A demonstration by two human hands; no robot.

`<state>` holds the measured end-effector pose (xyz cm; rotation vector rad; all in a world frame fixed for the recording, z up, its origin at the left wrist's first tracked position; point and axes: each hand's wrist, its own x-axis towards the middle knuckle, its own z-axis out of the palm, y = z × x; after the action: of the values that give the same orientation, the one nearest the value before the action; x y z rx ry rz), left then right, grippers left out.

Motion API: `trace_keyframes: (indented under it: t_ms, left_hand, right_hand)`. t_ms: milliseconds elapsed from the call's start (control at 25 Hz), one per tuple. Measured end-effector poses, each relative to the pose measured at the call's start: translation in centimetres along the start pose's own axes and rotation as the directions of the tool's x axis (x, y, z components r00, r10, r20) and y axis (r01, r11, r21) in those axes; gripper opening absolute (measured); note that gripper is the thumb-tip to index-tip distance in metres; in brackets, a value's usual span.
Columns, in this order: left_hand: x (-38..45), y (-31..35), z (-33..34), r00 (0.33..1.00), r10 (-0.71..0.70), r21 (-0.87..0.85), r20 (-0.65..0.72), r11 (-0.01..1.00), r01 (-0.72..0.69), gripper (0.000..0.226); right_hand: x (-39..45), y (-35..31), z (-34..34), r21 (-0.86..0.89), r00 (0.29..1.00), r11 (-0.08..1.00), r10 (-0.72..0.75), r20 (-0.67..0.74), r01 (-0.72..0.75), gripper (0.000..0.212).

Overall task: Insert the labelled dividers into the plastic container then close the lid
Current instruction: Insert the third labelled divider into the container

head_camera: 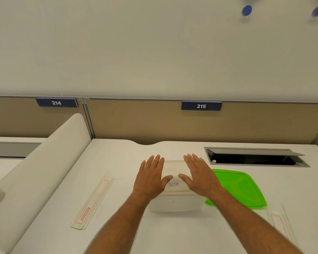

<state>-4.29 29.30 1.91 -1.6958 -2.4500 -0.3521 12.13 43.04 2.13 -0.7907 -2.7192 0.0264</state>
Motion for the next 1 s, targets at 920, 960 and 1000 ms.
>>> trace_keyframes:
  t_ms: [920,960,1000]
  left_hand:
    - [-8.5,4.3,1.5,0.998,0.002,0.007,-0.065,1.0,-0.002,0.094]
    - [-8.6,4.8,1.5,0.998,0.006,0.002,-0.055,1.0,-0.005,0.094]
    - [-8.7,5.2,1.6,0.999,0.009,-0.004,-0.046,1.0,-0.009,0.094]
  right_hand:
    - [-11.7,-0.9,0.2,-0.12,0.991,0.984,0.135,-0.01,-0.136,0.093]
    - [-12.2,-0.5,0.0,-0.125,0.989,0.981,0.147,-0.007,-0.147,0.093]
    - [-12.6,-0.2,-0.1,-0.132,0.987,0.978,0.161,0.0,-0.16,0.093]
